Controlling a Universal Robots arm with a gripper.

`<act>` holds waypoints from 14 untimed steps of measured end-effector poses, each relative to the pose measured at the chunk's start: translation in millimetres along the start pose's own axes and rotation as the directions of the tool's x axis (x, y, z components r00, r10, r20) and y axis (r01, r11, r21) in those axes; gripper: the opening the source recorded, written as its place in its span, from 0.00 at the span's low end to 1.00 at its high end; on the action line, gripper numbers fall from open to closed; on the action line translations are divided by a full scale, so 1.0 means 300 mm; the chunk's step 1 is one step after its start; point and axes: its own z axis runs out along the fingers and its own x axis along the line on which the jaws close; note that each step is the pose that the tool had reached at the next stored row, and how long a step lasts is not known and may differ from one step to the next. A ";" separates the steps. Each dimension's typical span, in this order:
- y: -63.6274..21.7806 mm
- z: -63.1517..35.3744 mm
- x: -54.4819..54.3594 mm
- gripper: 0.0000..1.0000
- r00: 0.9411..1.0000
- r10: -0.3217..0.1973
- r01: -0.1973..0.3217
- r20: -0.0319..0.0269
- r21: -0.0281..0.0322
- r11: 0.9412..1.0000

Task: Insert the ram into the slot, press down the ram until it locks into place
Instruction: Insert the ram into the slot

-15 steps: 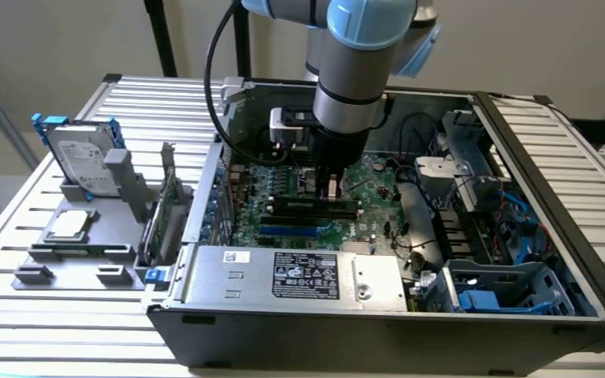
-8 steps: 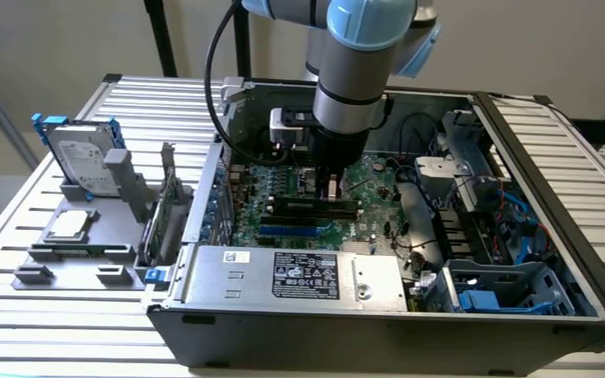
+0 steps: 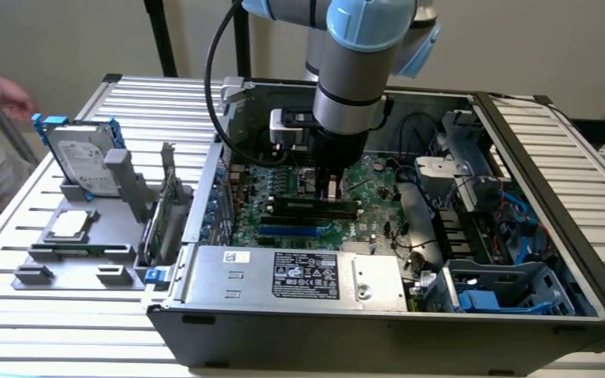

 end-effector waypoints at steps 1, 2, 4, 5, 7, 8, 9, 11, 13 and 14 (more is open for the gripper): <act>0.000 0.000 0.000 0.14 1.000 0.000 0.000 0.000 0.000 1.000; 0.000 0.000 0.000 0.14 1.000 0.000 0.000 0.000 0.000 1.000; 0.000 0.000 0.000 0.14 1.000 -0.001 0.001 -0.001 0.000 1.000; 0.000 -0.001 0.000 0.14 1.000 -0.002 0.002 -0.001 0.000 1.000; 0.000 -0.002 0.000 0.14 1.000 -0.003 0.003 -0.002 -0.001 1.000; 0.000 -0.002 0.000 0.14 1.000 -0.004 0.003 -0.002 -0.001 1.000; -0.001 -0.003 0.000 0.14 1.000 -0.004 0.004 -0.002 -0.001 1.000; -0.001 -0.003 0.000 0.14 1.000 -0.004 0.004 -0.003 -0.002 1.000; -0.001 -0.004 0.000 0.14 1.000 -0.005 0.005 -0.004 -0.002 1.000; -0.002 -0.003 0.000 0.14 1.000 -0.005 0.005 -0.004 -0.002 1.000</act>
